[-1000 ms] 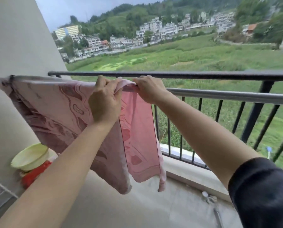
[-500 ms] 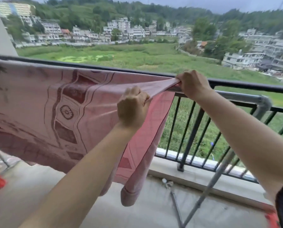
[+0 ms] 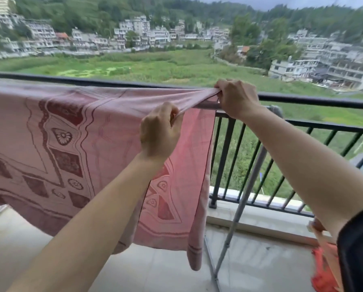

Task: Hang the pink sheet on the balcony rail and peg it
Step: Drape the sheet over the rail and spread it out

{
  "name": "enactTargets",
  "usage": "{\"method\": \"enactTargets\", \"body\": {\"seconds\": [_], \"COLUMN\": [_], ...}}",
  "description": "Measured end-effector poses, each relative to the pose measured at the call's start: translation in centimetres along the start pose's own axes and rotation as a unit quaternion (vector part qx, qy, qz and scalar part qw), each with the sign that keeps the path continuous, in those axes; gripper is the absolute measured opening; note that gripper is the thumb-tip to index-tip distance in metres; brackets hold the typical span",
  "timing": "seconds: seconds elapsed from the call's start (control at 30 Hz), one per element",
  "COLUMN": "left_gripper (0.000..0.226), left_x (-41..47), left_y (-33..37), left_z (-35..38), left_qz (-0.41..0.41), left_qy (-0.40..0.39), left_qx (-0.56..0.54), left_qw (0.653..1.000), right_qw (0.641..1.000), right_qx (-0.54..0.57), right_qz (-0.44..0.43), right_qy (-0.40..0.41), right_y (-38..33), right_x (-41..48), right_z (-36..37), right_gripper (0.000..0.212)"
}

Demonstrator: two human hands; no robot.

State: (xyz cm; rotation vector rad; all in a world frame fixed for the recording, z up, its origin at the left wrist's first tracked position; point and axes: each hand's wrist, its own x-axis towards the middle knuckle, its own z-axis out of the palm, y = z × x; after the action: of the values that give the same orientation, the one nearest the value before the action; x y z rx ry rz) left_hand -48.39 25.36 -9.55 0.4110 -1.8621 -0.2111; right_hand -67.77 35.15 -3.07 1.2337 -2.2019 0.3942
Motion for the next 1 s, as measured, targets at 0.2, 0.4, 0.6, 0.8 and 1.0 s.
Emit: {"method": "enactTargets", "body": {"seconds": [0.2, 0.4, 0.6, 0.8, 1.0], "left_gripper": [0.018, 0.024, 0.013, 0.012, 0.009], "left_x": [0.3, -1.2, -4.3, -3.8, -6.0], "left_y": [5.5, 8.9, 13.8, 19.1, 22.9], "left_z": [2.8, 4.5, 8.5, 14.0, 19.6], "left_qz": [-0.018, -0.045, -0.026, -0.015, -0.030], "left_qy": [0.073, 0.107, -0.017, -0.003, -0.087], "left_qx": [0.037, 0.115, 0.117, 0.002, -0.097], "left_qw": [0.996, 0.987, 0.993, 1.000, 0.991], "right_qw": [0.995, 0.970, 0.959, 0.953, 0.949], "right_qx": [0.068, 0.176, 0.232, 0.271, 0.263], "right_qz": [-0.066, -0.166, -0.154, -0.108, -0.026], "right_qy": [0.017, 0.008, -0.054, 0.080, 0.171], "right_y": [5.5, 9.5, 12.6, 19.0, 25.9], "right_x": [1.1, 1.7, 1.4, 0.2, -3.4], "right_z": [-1.3, -0.9, 2.1, 1.5, 3.8], "right_gripper": [0.025, 0.024, 0.027, 0.030, 0.025]}}
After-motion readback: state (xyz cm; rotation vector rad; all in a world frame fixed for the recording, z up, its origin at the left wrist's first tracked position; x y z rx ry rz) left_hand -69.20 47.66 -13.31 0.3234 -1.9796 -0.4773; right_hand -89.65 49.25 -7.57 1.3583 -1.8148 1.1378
